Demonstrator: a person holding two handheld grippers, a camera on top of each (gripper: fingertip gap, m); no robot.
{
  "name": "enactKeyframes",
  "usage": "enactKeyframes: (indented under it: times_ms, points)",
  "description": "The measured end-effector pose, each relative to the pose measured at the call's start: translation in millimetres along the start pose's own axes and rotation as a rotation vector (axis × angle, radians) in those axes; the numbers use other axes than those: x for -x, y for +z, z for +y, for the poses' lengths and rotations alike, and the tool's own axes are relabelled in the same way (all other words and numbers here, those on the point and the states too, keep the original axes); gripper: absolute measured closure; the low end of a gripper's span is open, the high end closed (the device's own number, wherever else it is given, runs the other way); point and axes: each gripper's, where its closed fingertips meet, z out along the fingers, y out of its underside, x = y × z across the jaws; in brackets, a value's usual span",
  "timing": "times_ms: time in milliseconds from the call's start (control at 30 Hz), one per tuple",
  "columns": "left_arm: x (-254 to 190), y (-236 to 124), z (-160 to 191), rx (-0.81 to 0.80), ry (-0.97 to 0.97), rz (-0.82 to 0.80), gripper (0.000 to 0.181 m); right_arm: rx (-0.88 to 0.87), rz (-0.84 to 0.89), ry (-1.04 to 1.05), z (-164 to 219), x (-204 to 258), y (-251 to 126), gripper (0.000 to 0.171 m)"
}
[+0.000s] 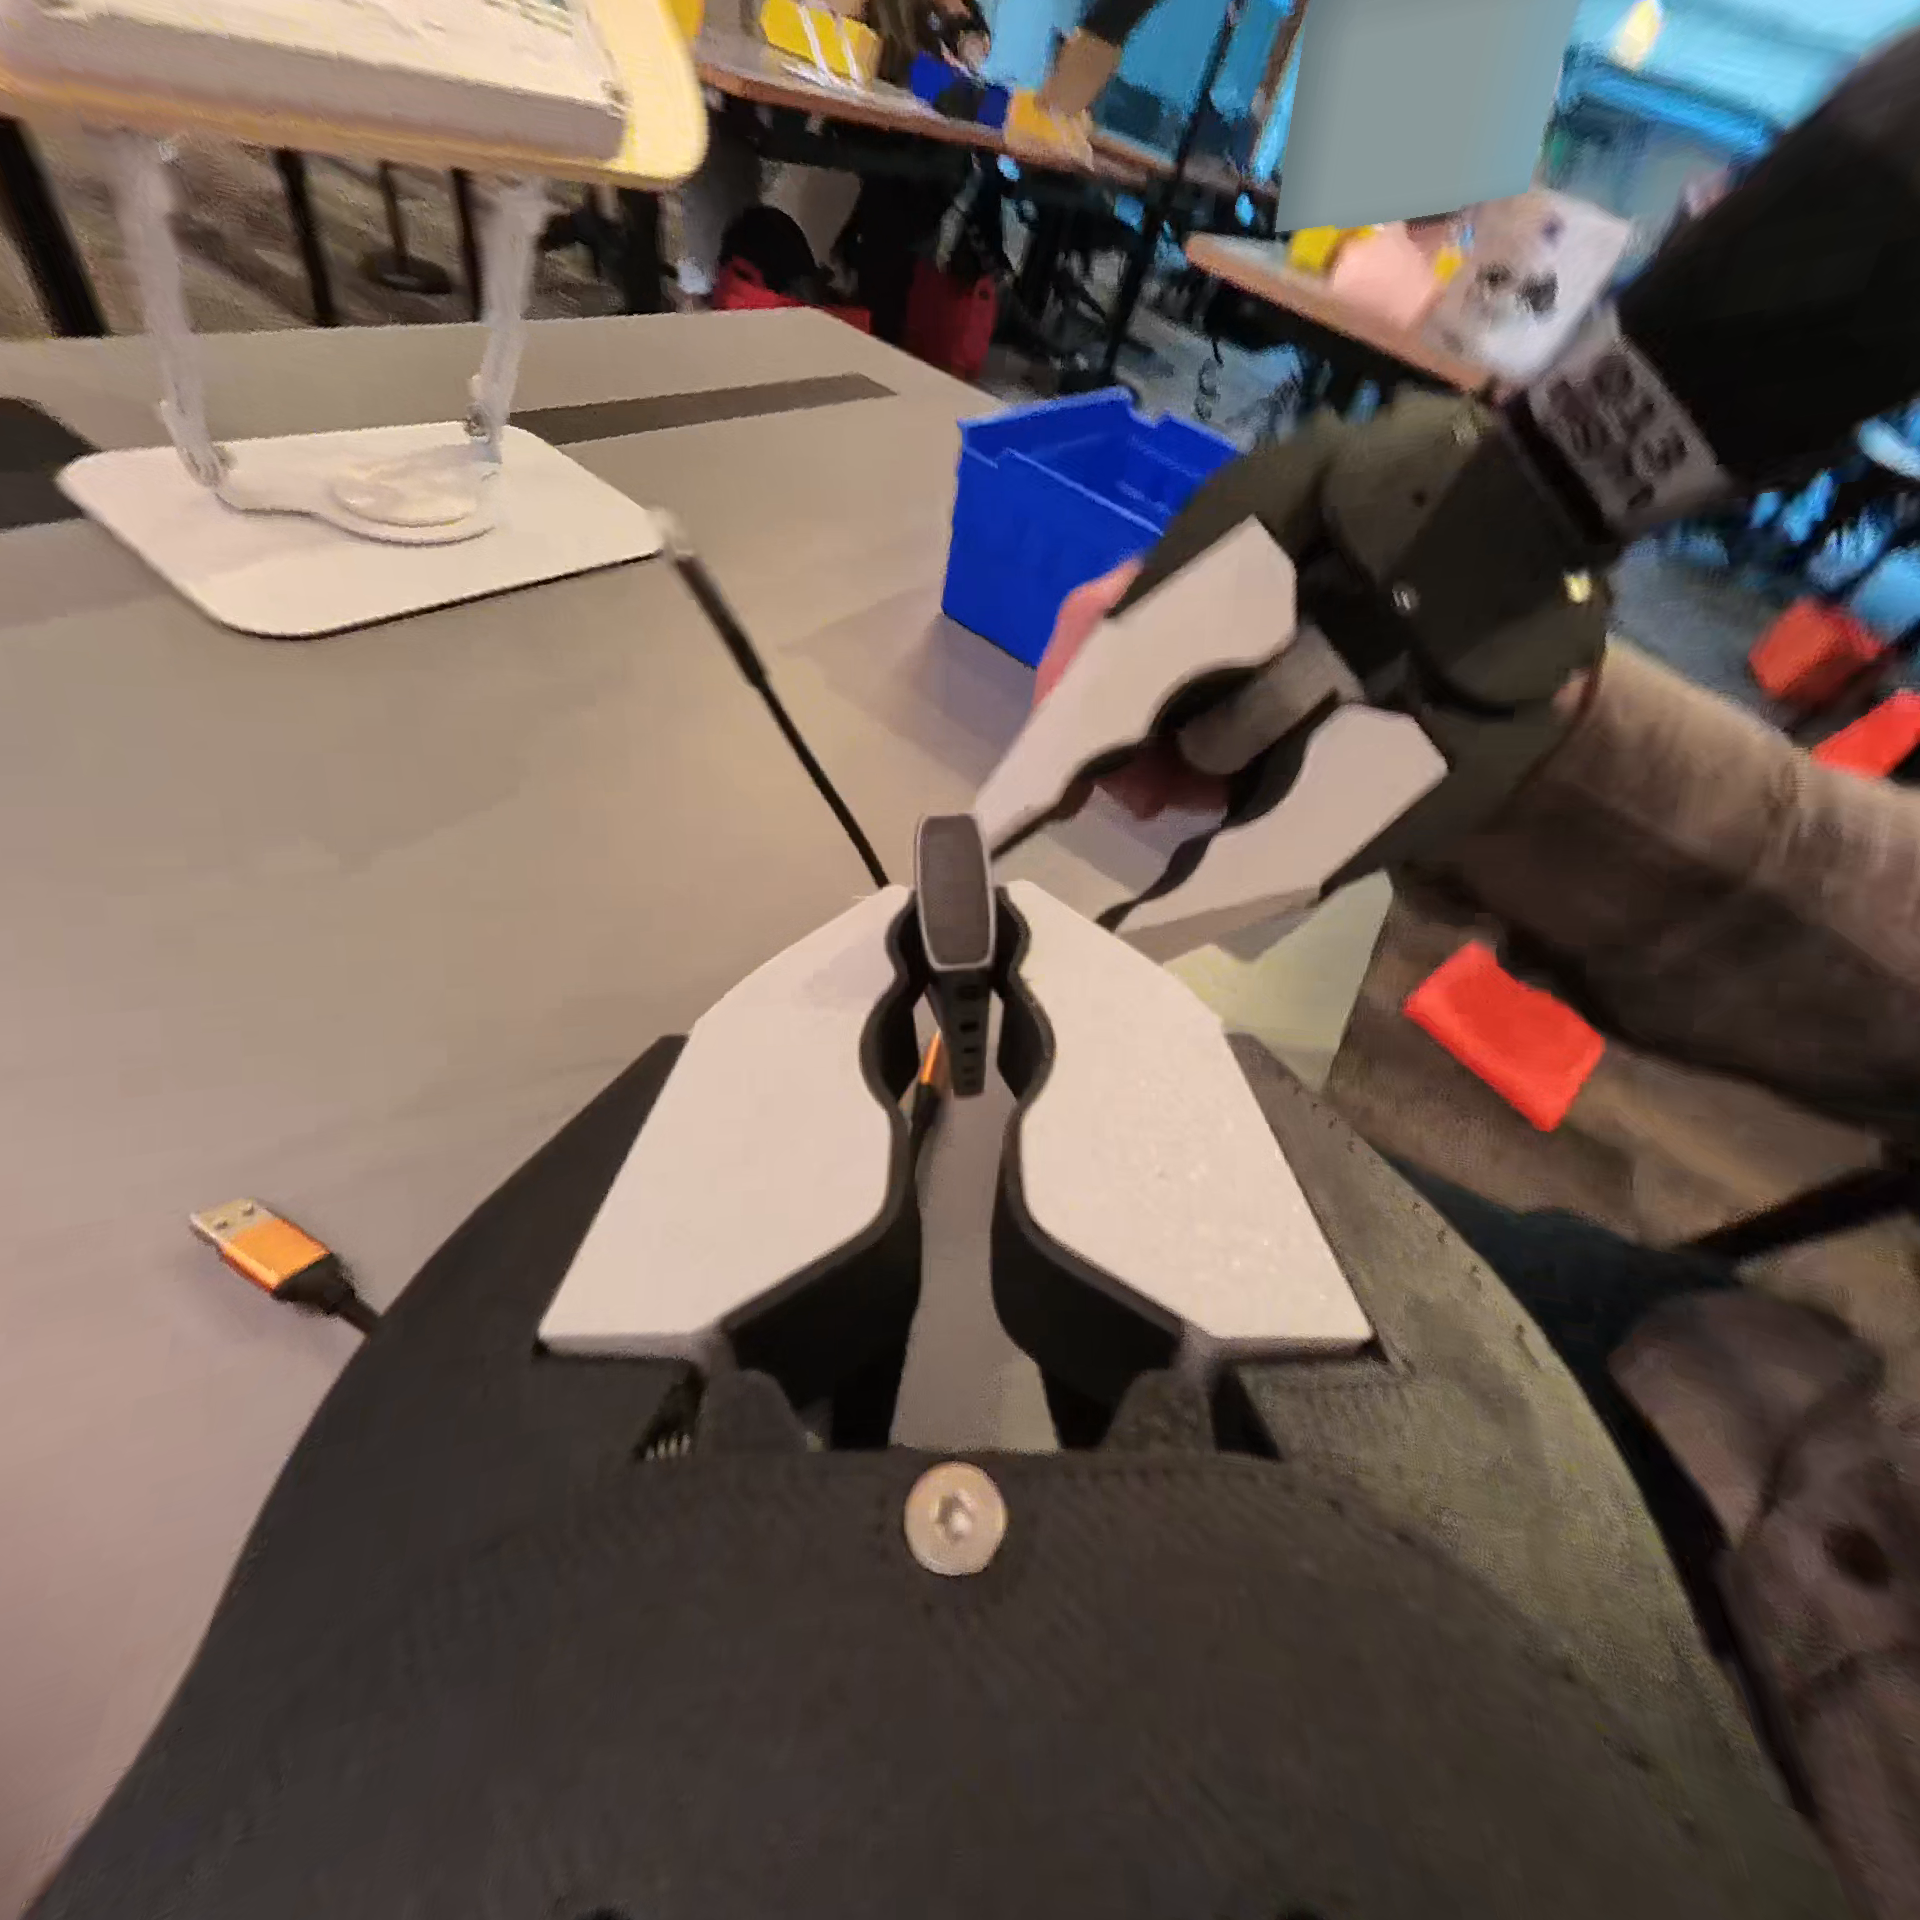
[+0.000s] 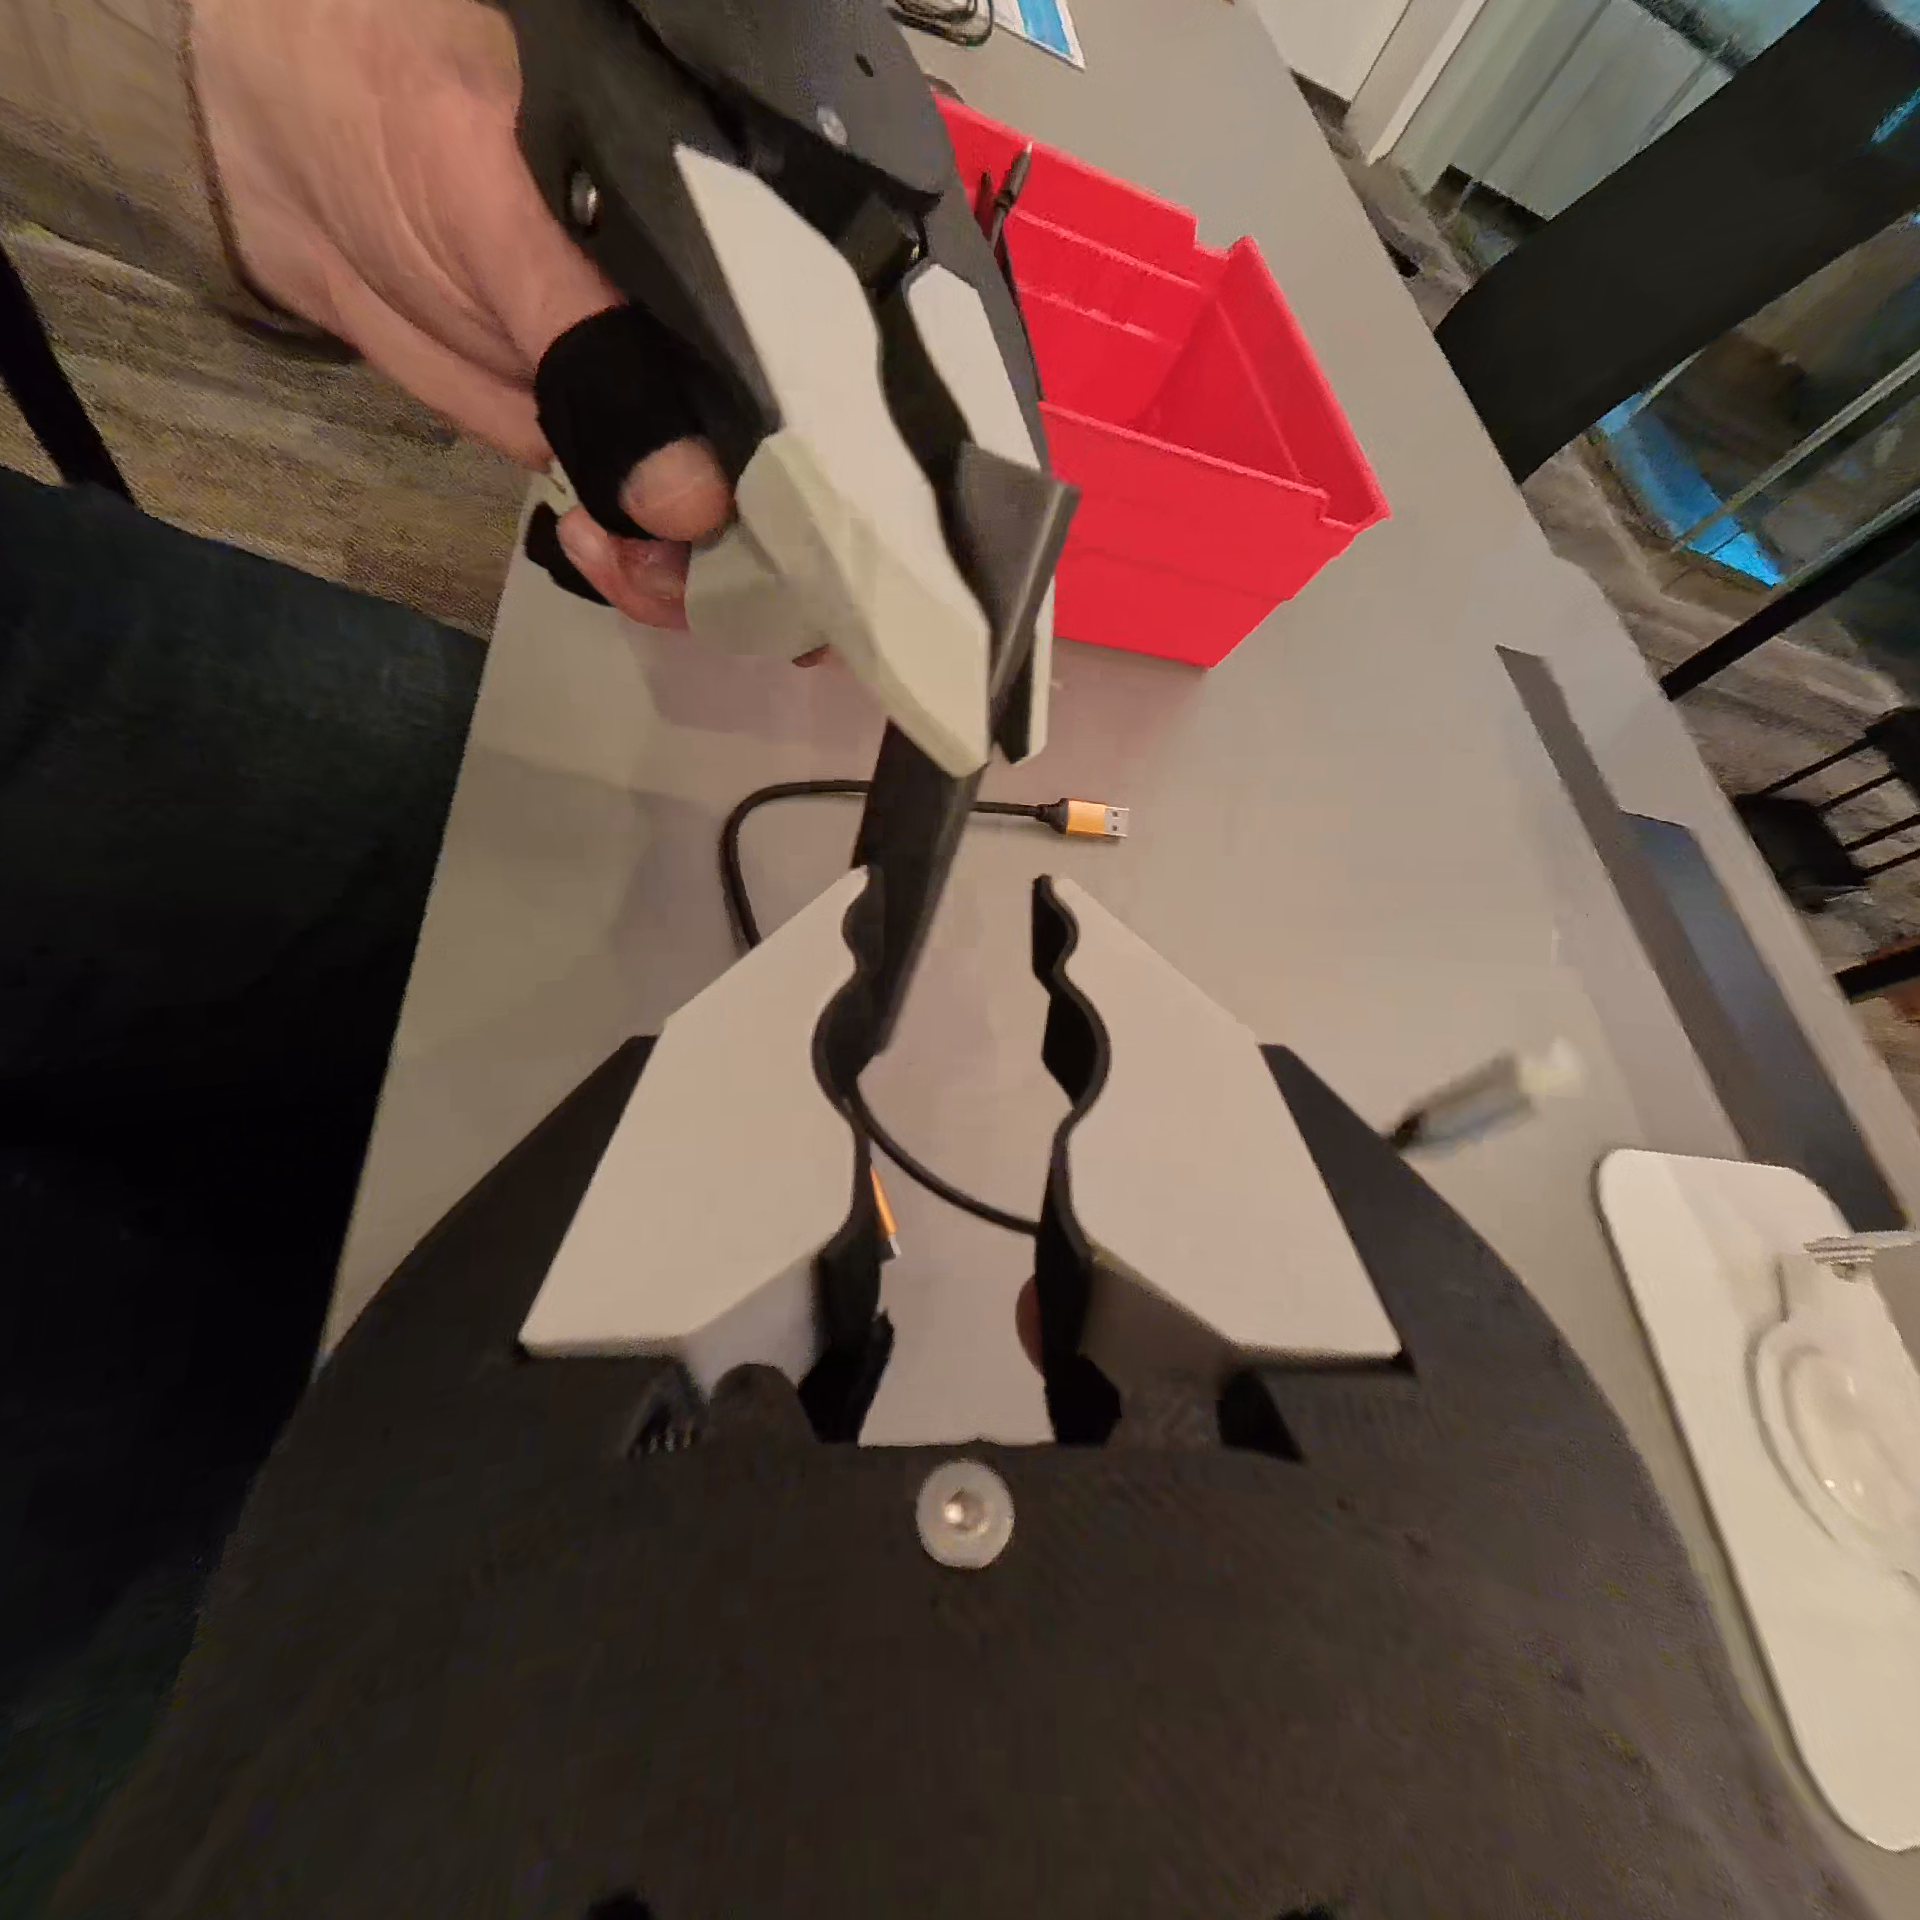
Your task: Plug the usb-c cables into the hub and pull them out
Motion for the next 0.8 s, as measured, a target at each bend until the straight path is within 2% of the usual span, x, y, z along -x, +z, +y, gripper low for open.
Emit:
enactKeyframes:
  times_ms: [67,200,367,467,600,733,800]
  points:
    - [-12.5,-0.6,2.8,0.054,0.086,0.057,0.171,0.016,-0.052,0.052,-1.2,3.9,-4.8,0.136]
    - [-25.0,-3.1,0.5,0.092,0.196,0.099,0.171,0.07,-0.195,0.128,7.9,26.5,-3.2,0.126]
    - [-26.6,-5.8,-4.7,0.089,0.205,0.112,0.171,0.045,-0.271,0.164,5.8,44.0,11.1,0.126]
    - [-24.1,-5.3,-8.5,0.082,0.137,0.092,0.171,0.079,-0.166,0.123,4.6,33.2,22.8,0.124]
    - [-10.9,-6.1,-19.1,0.01,-0.072,0.059,0.171,0.186,-0.013,0.092,11.4,17.2,38.2,0.122]
    - [-8.4,-13.1,-24.2,-0.012,-0.165,0.113,0.171,0.178,-0.061,0.043,7.1,33.1,47.9,0.123]
    - [-13.5,-15.3,-21.4,0.027,-0.138,0.154,0.171,0.159,-0.105,0.057,2.4,40.4,49.4,0.134]
